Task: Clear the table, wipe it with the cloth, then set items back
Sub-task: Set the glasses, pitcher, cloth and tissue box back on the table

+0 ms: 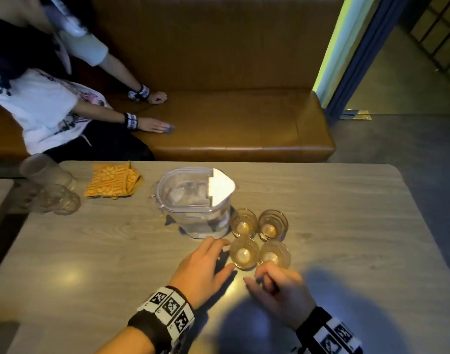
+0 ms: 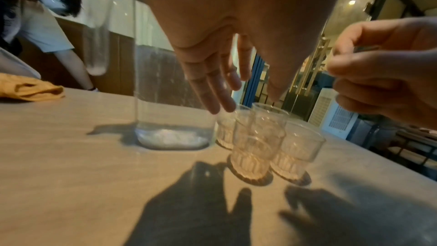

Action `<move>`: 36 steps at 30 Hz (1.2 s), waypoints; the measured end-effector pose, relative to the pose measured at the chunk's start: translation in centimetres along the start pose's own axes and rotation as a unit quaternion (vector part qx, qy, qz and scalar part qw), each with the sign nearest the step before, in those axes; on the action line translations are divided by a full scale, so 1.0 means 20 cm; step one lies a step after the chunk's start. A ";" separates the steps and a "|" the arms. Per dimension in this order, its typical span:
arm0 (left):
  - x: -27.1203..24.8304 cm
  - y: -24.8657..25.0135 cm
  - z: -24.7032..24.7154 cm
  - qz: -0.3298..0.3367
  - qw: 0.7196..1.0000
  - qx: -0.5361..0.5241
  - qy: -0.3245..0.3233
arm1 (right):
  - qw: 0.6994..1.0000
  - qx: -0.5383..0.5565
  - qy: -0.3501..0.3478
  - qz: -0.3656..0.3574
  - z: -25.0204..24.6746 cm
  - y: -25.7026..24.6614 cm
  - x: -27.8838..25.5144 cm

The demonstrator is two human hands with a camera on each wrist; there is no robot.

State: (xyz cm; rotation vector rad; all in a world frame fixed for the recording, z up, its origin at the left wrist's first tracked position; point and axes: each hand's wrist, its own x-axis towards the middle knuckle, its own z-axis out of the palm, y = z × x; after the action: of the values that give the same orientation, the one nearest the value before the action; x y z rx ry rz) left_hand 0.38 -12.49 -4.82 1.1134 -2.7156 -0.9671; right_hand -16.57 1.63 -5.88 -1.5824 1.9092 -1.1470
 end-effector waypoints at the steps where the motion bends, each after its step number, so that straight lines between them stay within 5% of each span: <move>1: -0.04 -0.02 -0.06 0.007 1.000 0.001 -0.001 | 0.999 0.021 -0.043 -0.008 0.05 -0.06 0.05; 4: -0.16 -0.17 -0.28 0.014 1.000 0.002 0.000 | 0.984 0.035 -0.166 -0.047 0.26 -0.27 0.24; 10: -0.50 -0.70 -0.82 -0.105 0.985 -0.026 0.131 | 0.978 0.028 -0.183 -0.100 0.72 -0.70 0.57; 18: -0.67 -1.53 -1.32 -0.241 0.947 -0.044 0.206 | 0.972 -0.045 -0.223 0.062 1.56 -1.02 1.18; 23: -0.60 -1.88 -1.44 -0.216 0.952 -0.049 0.210 | 0.965 -0.148 -0.167 0.140 2.01 -1.14 1.50; 30: -0.44 -2.11 -1.48 -0.236 0.958 -0.063 0.153 | 0.964 -0.159 -0.145 0.157 2.25 -1.13 1.62; 36: -0.17 -2.19 -1.40 -0.277 0.950 -0.075 0.125 | 0.978 -0.092 -0.086 0.167 2.09 -1.17 1.49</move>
State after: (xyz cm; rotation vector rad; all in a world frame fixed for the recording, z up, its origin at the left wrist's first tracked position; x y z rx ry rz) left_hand 37.51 -48.99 -6.60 1.8669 -2.1235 -0.9755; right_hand 20.66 -40.72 -5.96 -1.3308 2.1089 -0.6886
